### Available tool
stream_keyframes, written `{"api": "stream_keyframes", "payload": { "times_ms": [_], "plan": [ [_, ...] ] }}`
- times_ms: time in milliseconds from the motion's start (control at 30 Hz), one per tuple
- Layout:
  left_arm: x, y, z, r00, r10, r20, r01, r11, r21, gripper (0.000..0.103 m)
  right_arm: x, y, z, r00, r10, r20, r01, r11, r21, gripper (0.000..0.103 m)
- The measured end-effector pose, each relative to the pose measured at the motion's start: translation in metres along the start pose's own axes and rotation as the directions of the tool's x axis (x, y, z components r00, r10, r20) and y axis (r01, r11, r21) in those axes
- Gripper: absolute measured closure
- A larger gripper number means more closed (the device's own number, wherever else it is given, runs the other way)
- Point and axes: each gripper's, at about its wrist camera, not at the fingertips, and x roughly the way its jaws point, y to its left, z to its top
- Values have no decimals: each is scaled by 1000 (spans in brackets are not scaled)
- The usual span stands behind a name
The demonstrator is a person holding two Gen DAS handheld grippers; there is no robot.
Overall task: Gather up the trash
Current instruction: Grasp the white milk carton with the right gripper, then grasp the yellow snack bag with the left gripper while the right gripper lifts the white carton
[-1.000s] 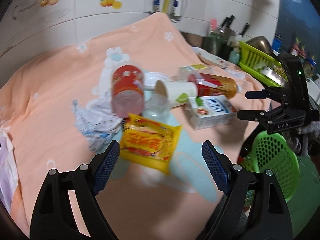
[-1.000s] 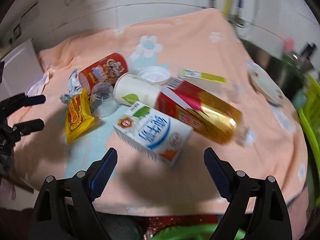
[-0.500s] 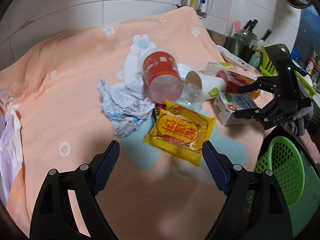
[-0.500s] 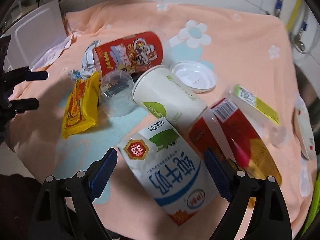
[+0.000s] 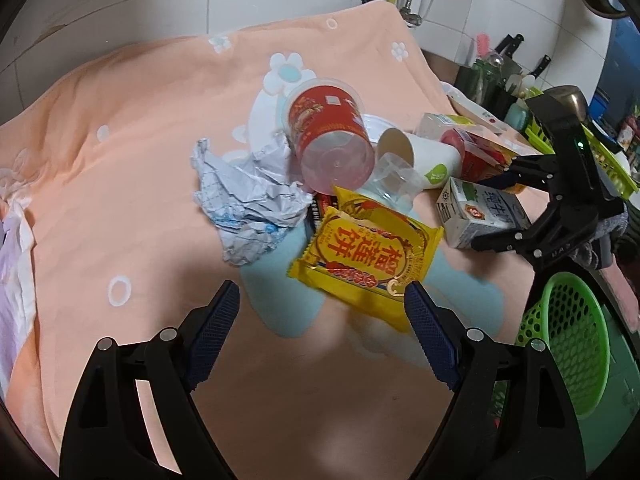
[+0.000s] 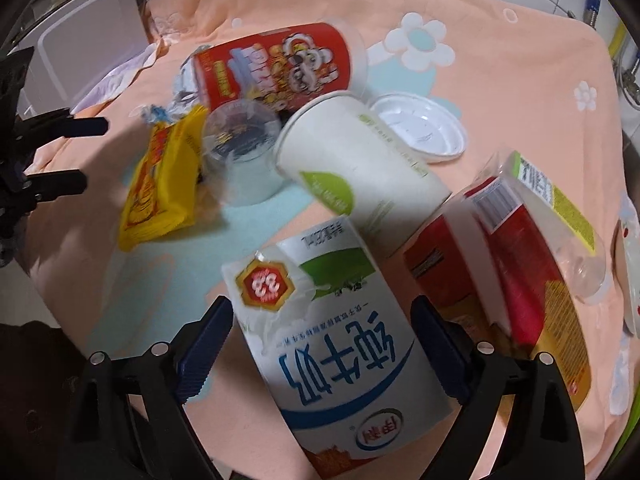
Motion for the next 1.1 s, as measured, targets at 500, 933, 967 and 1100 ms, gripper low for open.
{"api": "stream_keyframes", "payload": {
  "times_ms": [500, 933, 967, 1100],
  "plan": [
    [35, 4, 12, 995, -78, -64, 58, 960, -272, 20, 4, 20, -18, 1000, 3, 13, -5, 993, 122, 35],
    [65, 25, 12, 986, -146, -78, 74, 810, -581, 20, -35, 38, -51, 991, -61, 120, 34, 976, 215, 35],
    [65, 24, 13, 988, -138, -76, 67, 807, -587, 20, -40, 39, -57, 990, -59, 132, 28, 973, 228, 35],
    [67, 23, 13, 989, -127, -77, 57, 802, -594, 33, -52, 46, -71, 985, -73, 157, 28, 962, 271, 35]
  ]
}}
